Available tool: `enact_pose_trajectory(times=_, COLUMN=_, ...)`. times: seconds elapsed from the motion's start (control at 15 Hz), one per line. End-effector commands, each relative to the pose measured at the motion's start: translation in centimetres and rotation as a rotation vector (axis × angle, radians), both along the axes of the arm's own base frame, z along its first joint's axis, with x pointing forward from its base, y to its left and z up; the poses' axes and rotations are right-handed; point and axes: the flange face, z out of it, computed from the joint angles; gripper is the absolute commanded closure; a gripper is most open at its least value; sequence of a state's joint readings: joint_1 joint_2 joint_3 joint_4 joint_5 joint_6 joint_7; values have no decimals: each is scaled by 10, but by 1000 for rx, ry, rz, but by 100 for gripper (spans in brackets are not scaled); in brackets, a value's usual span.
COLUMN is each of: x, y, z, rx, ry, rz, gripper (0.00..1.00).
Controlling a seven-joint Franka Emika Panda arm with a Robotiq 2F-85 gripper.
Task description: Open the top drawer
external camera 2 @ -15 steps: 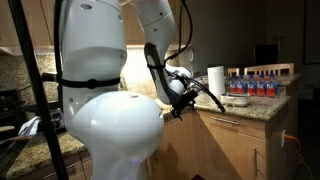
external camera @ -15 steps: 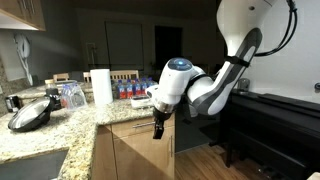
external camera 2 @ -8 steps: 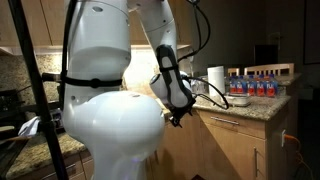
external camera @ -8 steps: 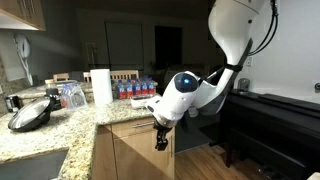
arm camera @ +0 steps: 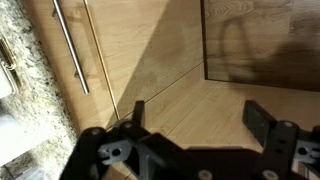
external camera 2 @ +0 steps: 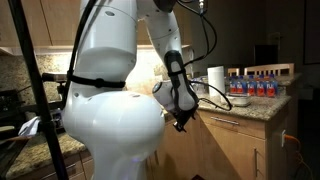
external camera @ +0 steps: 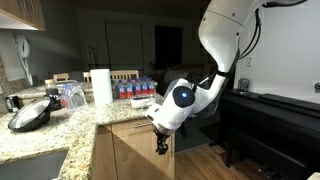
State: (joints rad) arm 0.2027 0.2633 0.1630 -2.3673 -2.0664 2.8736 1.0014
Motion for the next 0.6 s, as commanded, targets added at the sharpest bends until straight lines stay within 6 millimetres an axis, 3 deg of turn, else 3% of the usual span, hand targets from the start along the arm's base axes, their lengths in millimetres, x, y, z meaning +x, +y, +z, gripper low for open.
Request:
enact_pose_trajectory(times=0.0, x=0, y=0, z=1, rx=0, ry=-1, rz=0, gripper=0)
enact_pose_trajectory(times=0.53, x=0, y=2, z=0, rx=7, ry=-24, rz=33, gripper=0)
